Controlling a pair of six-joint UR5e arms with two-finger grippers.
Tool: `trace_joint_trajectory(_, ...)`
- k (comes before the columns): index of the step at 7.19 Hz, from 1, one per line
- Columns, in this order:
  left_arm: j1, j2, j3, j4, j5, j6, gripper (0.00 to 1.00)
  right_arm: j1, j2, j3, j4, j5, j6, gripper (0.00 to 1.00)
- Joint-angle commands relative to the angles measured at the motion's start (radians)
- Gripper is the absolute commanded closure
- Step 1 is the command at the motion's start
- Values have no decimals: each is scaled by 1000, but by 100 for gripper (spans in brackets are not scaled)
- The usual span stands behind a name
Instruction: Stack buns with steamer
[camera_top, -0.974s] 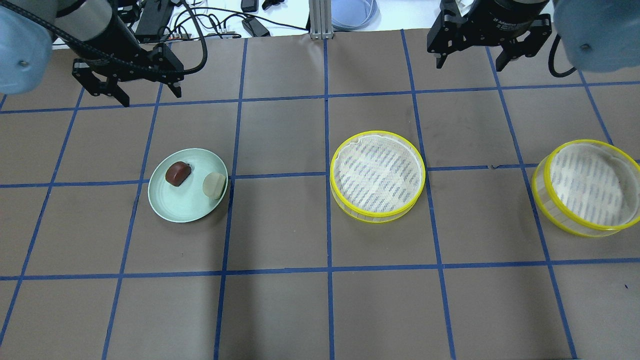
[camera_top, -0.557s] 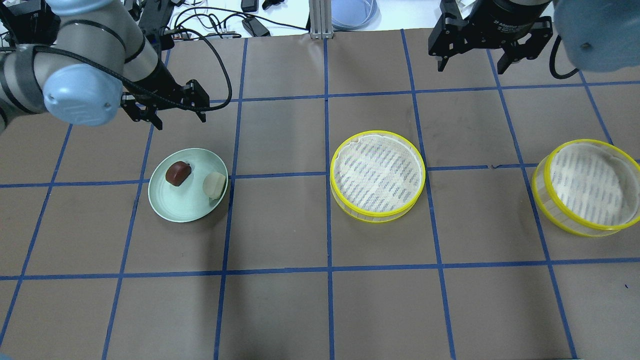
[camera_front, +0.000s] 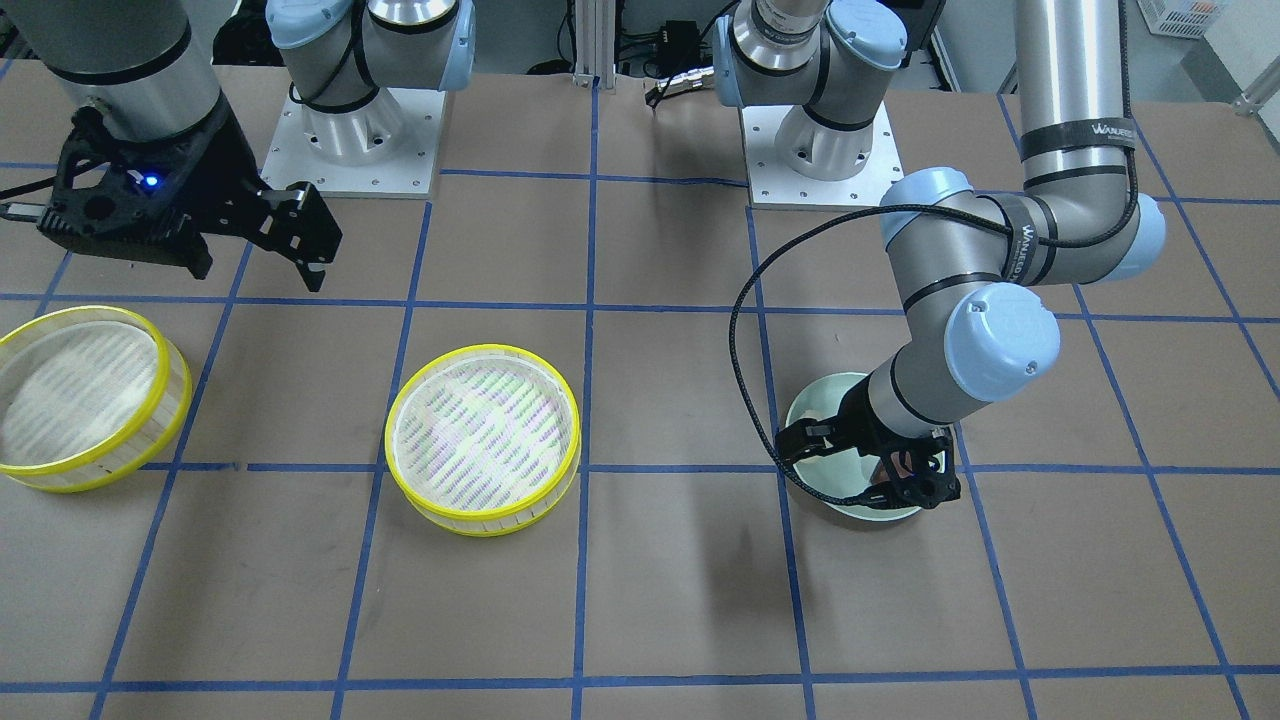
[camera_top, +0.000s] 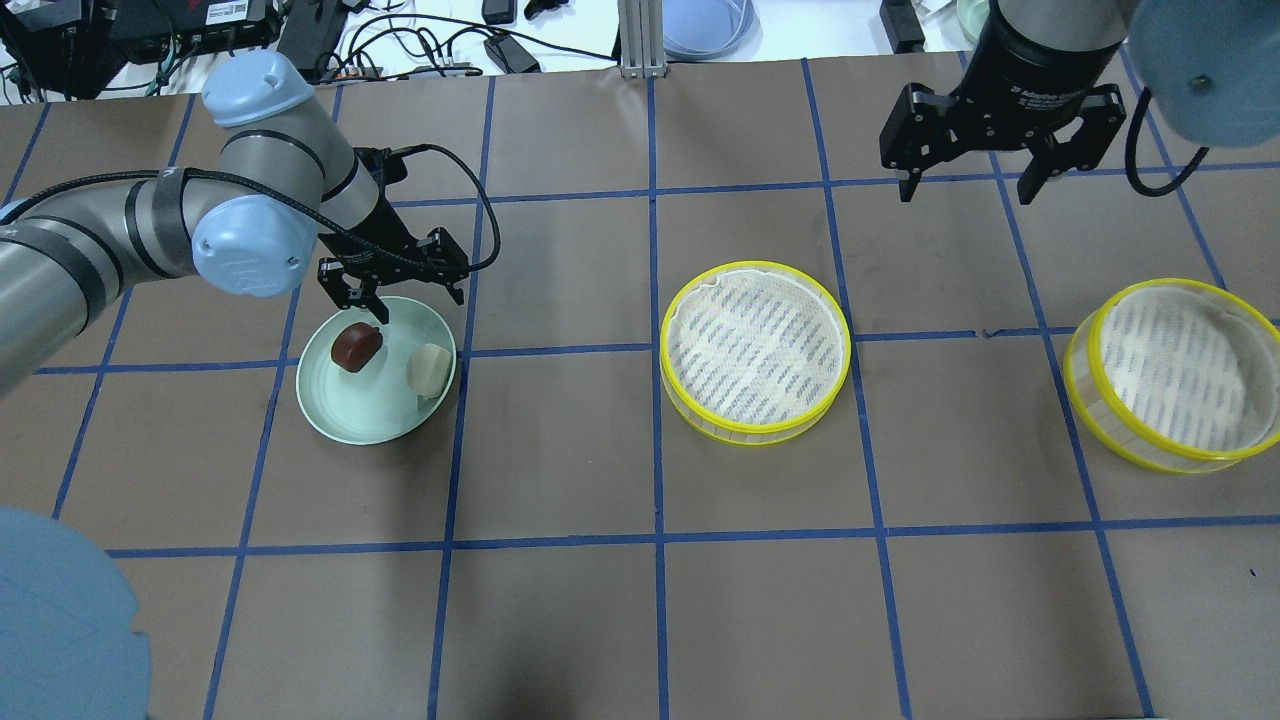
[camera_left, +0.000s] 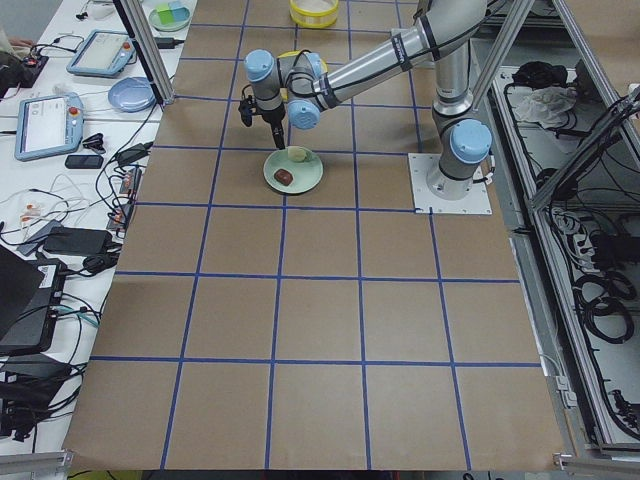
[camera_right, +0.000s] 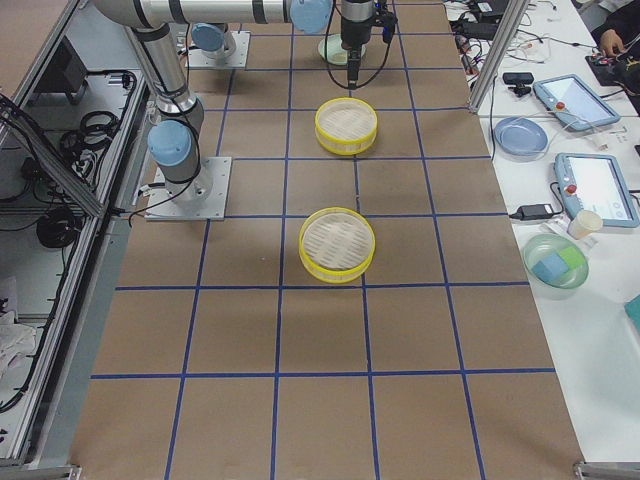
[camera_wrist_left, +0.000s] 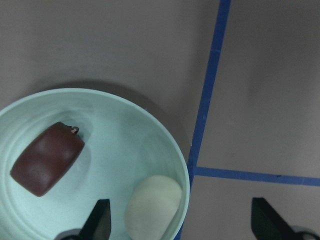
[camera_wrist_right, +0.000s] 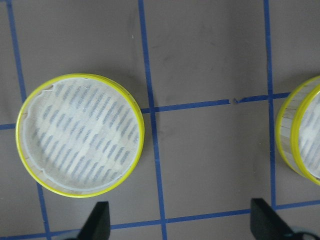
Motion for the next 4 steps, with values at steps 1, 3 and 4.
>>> trace_joint_trajectory(1,0,-44,-3,-2,-13,-7,1,-190,2,34,28,-48,-266,0)
trace_joint_trajectory(3,0,-59,-15,-5,9,-3,1,-361,43,53,16,-175,-446,0)
trace_joint_trajectory(4,0,-64,-19,-8,58,7,0,-418,74,56,-32,-188,-523,0)
